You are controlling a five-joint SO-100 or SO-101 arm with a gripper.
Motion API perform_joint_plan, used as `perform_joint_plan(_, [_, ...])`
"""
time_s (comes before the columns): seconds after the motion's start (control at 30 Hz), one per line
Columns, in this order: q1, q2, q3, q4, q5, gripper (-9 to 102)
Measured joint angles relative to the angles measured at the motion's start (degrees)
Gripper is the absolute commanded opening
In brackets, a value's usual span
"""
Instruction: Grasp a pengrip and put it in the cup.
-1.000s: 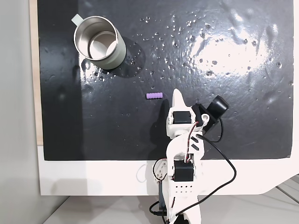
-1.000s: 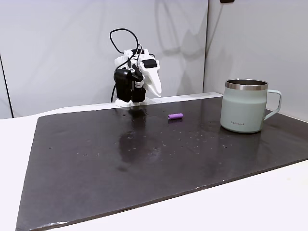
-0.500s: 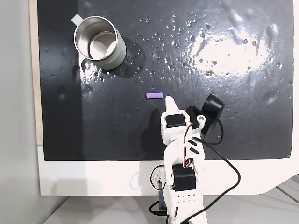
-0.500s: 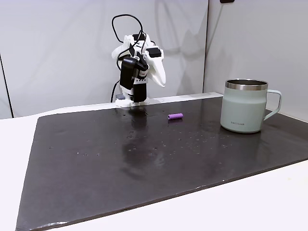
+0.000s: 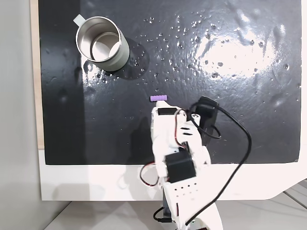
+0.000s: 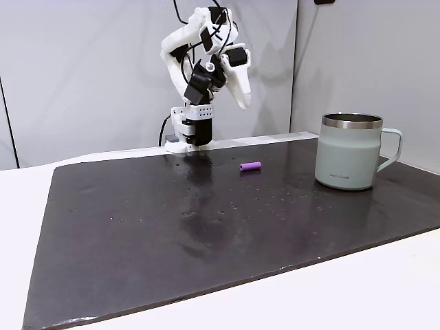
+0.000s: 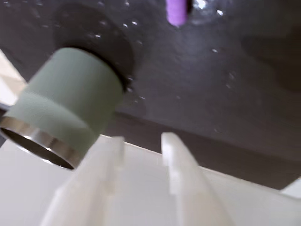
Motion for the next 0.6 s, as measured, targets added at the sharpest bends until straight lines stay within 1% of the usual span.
perform_joint_plan(0.13, [-1.41,-4.83,-5.10,4.48,5.63,23])
perform_joint_plan(0.3, [-2.55,-9.76,-7.82,7.29,9.23,31])
perform_joint_plan(0.43, [-1.49,-16.00,-9.58,10.28,11.07,32])
perform_joint_plan(0.6, [0.88,-22.68,-10.81,9.49,10.72,32])
